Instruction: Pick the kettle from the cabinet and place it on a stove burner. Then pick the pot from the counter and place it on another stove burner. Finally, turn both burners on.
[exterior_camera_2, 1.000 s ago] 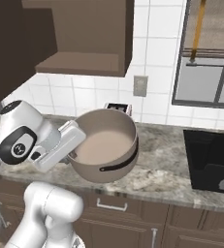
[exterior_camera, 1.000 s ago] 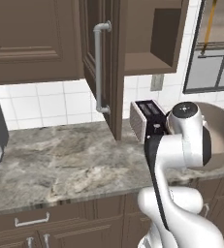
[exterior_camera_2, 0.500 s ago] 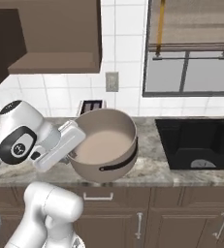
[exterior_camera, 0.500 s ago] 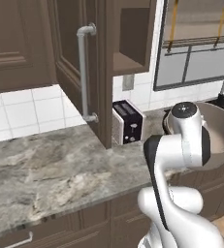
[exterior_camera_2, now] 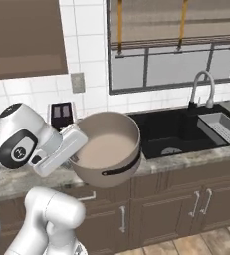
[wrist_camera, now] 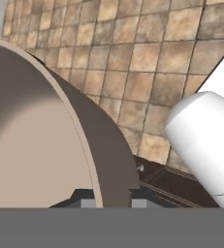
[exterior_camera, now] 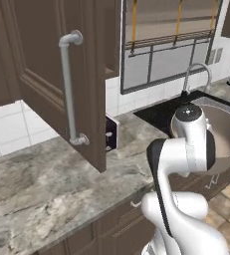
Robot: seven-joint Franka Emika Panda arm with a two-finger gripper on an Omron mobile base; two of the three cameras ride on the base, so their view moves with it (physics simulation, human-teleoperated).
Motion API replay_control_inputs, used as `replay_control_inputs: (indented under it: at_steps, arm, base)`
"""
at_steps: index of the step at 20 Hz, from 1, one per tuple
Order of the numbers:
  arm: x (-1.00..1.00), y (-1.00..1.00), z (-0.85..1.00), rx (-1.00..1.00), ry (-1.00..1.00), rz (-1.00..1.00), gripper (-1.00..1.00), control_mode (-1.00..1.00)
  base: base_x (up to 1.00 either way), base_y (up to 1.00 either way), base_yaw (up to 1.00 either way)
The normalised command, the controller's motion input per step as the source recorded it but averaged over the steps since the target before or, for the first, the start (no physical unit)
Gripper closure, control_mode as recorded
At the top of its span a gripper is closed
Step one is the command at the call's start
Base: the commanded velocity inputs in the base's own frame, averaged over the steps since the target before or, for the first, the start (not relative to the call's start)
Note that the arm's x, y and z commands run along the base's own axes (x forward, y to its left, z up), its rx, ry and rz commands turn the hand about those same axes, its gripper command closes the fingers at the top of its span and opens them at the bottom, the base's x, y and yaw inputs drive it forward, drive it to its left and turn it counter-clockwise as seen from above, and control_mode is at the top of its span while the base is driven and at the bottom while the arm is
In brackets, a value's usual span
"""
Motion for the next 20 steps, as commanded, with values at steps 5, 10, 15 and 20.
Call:
replay_control_inputs:
  at_steps: [5,10,15,20]
  arm:
    - [0.00,0.00,0.00,0.00,0.00,0.00,1.00,1.00]
    - [0.00,0.00,0.00,0.00,0.00,0.00,1.00,1.00]
    - [0.00,0.00,0.00,0.00,0.00,0.00,1.00,1.00]
    - [0.00,0.00,0.00,0.00,0.00,0.00,1.00,1.00]
  base:
    - [0.09,-0.35,-0.37]
    - [0.14,-0.19,-0.39]
    - [0.20,-0.44,-0.26]
    - [0.11,-0.64,-0.15]
